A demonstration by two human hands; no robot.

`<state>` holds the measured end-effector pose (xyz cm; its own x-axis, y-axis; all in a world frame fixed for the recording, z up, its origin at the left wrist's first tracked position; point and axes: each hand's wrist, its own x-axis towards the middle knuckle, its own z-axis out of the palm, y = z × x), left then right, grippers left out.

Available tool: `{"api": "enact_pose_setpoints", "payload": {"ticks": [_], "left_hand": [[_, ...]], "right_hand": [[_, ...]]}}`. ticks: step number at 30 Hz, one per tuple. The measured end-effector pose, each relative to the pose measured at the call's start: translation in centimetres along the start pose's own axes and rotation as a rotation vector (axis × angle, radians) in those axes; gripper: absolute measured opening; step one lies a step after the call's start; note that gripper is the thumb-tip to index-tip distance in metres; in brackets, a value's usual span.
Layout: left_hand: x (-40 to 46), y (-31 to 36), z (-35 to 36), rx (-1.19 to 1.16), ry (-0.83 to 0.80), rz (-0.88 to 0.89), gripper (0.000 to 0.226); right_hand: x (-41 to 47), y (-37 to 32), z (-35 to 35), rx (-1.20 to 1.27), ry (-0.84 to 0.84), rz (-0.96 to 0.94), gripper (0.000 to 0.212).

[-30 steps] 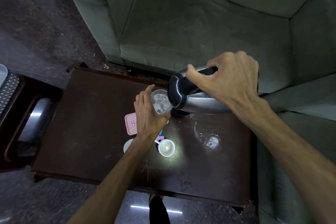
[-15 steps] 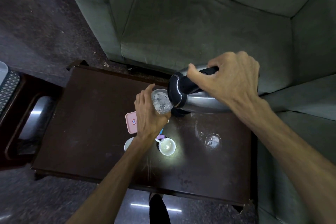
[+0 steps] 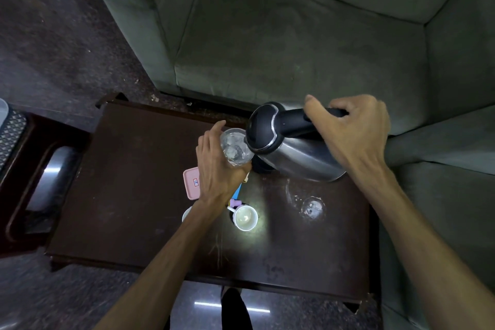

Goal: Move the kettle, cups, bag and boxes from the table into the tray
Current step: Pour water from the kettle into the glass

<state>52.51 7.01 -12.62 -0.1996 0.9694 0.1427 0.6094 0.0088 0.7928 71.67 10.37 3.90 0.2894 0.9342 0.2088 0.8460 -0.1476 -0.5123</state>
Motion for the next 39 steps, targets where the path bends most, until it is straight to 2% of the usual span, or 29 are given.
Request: {"api": "enact_pose_setpoints", "payload": {"ticks": [6,9,15,18,28,32,36,39], "left_hand": [[1.0,0.5,-0.1,-0.022,0.014,0.007,0.096],[1.4,0.2,-0.1,-0.03,0.01,0.006,0.095],[2.6,-1.9,1.4,0.014,-0.052,-0.045,0.098],[3.3,-3.2,2.8,0.057,-0.079,-0.063,0.095],[3.9,-6.5,6.0,0.11,-0.223,-0.176,0.097],[3.5,-7.1,6.0,0.103,-0.258,-0.165,0.09],[3.3,-6.2,4.8,0.083,-0.326,-0.15,0.098],[3.3,-5.0,2.4,0.04,-0.29,-0.112,0.08]], "right_hand": [[-2.3,2.7,0.3,0.5,0.067,0.389,0.05],[-3.1,2.8,0.8,0.65,0.142,0.49,0.055],[-3.8,2.1,1.6,0.886,0.294,0.687,0.047],[-3.8,1.8,2.2,0.924,0.338,0.704,0.038],[-3.7,1.6,4.0,0.94,0.372,0.714,0.041],[-3.7,0.8,4.8,0.965,0.398,0.686,0.056],[-3.9,-0.3,5.4,0.933,0.38,0.642,0.063],[-3.8,-1.8,5.9,0.914,0.353,0.635,0.061]]}}
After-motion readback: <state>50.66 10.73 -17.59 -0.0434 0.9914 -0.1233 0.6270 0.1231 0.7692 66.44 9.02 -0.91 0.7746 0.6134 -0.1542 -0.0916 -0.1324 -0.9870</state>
